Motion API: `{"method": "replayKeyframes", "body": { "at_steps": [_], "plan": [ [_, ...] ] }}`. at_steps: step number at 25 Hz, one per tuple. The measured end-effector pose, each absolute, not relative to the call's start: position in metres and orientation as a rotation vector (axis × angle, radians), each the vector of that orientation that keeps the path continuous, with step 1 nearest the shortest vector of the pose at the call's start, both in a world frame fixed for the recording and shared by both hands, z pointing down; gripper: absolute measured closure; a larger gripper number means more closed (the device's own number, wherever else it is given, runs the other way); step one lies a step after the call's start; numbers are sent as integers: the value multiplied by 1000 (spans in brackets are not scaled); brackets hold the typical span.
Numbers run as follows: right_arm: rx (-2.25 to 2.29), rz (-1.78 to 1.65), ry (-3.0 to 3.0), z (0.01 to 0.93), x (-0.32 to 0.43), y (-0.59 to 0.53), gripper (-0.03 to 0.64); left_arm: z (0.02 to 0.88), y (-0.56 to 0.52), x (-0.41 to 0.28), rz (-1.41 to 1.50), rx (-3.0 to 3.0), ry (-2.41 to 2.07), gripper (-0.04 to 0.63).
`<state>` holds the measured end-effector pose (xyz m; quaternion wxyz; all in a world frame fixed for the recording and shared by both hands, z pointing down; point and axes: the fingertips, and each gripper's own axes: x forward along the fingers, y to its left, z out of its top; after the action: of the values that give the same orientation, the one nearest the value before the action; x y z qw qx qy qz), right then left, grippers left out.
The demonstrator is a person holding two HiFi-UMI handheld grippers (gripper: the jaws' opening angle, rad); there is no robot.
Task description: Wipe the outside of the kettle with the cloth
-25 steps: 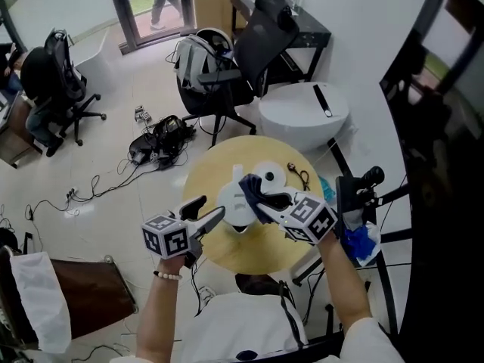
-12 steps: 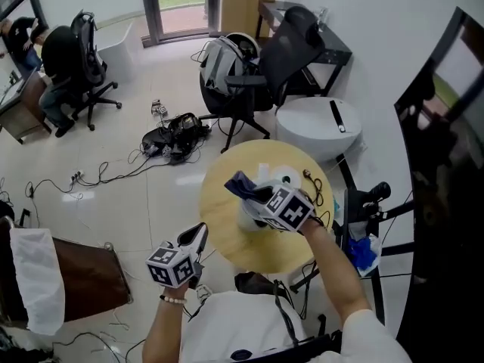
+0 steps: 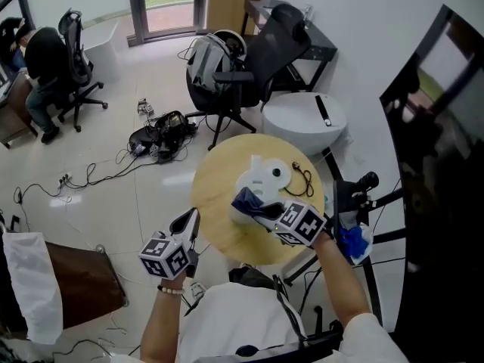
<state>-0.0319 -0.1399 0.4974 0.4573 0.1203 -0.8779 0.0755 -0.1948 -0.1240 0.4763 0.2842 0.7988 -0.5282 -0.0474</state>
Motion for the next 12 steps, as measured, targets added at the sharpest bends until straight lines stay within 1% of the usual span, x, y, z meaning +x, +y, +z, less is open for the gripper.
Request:
{"method": "replayKeyframes", "body": {
  "at_steps": [3, 6, 12],
  "plan": [
    [438, 312, -2256, 482, -18, -132, 541, 469, -118, -195, -172, 2148, -1375, 595],
    [630, 458, -2421, 447, -6, -124, 541, 462, -108, -195, -200, 2159, -1330, 595],
    [1010, 664, -2673, 389, 16, -85, 543, 446, -84, -186, -185, 2224, -1245, 595]
  ]
}}
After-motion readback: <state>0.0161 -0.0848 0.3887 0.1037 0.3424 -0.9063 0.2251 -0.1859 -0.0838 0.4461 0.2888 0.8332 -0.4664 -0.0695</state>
